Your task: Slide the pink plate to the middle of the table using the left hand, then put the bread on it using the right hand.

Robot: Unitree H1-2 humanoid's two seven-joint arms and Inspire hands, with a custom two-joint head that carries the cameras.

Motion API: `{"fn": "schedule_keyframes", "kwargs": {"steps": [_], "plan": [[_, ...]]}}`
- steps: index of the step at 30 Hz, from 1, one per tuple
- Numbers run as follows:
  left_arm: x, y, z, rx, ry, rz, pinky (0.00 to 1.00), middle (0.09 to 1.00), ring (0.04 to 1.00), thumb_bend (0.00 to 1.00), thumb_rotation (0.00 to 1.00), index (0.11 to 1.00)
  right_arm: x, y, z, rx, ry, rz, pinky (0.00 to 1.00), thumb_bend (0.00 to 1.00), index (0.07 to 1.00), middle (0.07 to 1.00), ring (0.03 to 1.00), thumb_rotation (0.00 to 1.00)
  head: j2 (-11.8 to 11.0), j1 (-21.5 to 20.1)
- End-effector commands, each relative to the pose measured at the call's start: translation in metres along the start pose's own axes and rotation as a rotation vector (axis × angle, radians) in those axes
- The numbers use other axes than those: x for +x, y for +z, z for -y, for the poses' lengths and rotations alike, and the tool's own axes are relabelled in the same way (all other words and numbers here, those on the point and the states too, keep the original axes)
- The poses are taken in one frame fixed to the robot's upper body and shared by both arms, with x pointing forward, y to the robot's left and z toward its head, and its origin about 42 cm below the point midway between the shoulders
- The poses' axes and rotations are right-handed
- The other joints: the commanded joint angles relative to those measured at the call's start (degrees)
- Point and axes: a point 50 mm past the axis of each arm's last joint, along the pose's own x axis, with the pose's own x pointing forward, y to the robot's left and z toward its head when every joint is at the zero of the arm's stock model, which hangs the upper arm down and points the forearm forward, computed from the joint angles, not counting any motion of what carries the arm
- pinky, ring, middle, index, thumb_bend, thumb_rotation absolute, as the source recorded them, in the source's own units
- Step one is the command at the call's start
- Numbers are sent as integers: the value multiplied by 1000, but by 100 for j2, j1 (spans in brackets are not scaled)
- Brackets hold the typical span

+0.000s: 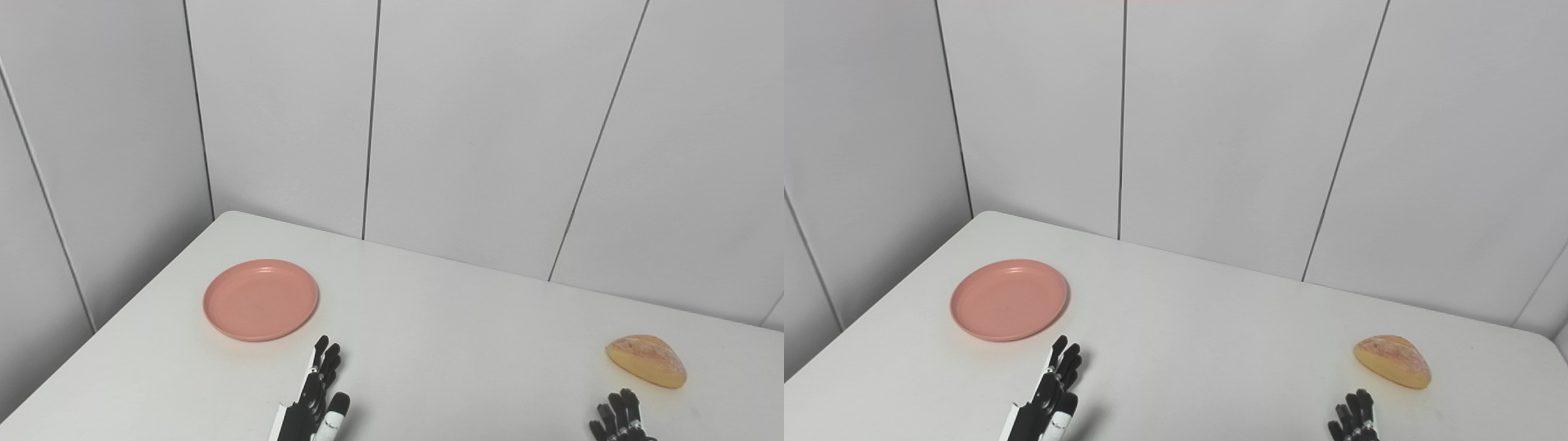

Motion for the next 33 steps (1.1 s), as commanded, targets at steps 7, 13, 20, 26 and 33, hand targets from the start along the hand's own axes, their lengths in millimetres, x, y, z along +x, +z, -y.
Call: {"fn": "schedule_keyframes", "kwargs": {"steps": [7,13,20,26,33], "plan": [[8,-10,29,-71,-42,-91,1000,972,979,662,792,1000,0,-10,24,-55,-33,-48,1000,773,1000,1000,1000,1000,247,-81],[25,5,33,-119,-37,-54,1000,981,979,661,781,1000,-3,-9,22,-51,-26,-53,1000,778,1000,1000,1000,1000,239,-145],[61,43,35,-114,-51,6,1000,981,980,712,814,1000,-7,-7,20,-39,-38,-50,1000,790,996,993,996,1000,275,-301],[104,80,29,-172,-22,33,1000,955,973,762,802,992,-9,-7,20,-55,-44,-46,1000,796,995,991,990,1000,178,-264],[132,113,6,-174,-21,110,1000,944,958,835,809,998,-10,-6,18,-82,-40,-28,1000,822,990,984,975,1000,227,-292]]}}
